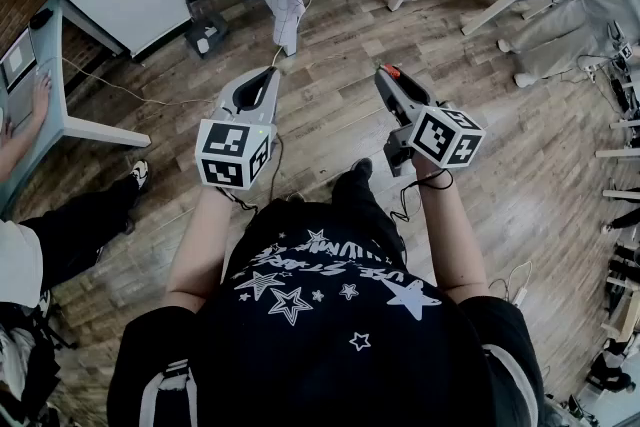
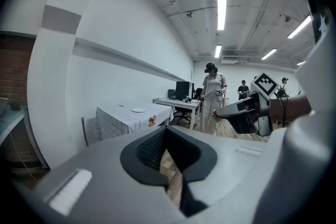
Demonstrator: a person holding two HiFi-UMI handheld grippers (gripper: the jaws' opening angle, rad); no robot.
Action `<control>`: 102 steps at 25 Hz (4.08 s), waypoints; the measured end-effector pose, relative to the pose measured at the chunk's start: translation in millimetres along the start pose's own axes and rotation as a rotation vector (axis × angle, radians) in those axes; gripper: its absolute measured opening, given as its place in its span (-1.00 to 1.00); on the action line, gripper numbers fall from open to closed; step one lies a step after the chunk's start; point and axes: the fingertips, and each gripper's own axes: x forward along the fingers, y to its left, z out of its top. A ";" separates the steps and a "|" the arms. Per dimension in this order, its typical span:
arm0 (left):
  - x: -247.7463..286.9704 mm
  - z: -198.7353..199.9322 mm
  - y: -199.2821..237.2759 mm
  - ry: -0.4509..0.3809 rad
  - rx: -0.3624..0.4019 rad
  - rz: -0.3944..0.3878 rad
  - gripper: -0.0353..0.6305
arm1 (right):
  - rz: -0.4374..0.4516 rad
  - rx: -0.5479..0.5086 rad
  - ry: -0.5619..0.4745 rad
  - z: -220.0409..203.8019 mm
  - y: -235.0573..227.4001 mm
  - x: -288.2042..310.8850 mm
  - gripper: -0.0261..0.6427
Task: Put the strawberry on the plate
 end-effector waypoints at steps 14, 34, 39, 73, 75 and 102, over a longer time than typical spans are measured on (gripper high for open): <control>10.1 -7.0 -9.3 -0.003 -0.026 -0.034 -0.87 | -0.026 0.001 0.021 -9.2 -4.5 -0.9 -0.49; 116.0 2.9 -35.7 0.095 0.001 -0.004 -0.87 | 0.059 0.022 0.064 30.2 -109.0 35.5 -0.49; 156.5 17.2 -47.4 0.102 0.021 0.041 -0.87 | 0.115 0.015 0.060 63.8 -149.4 50.8 -0.49; 287.7 58.4 13.5 0.043 -0.018 0.151 -0.87 | 0.181 -0.063 0.163 117.9 -226.0 141.1 -0.49; 306.0 66.9 35.9 0.050 -0.032 0.143 -0.87 | 0.171 -0.071 0.172 131.5 -228.5 165.3 -0.49; 432.0 85.8 233.4 0.060 -0.098 0.138 -0.87 | 0.122 -0.118 0.190 215.6 -250.1 391.2 -0.49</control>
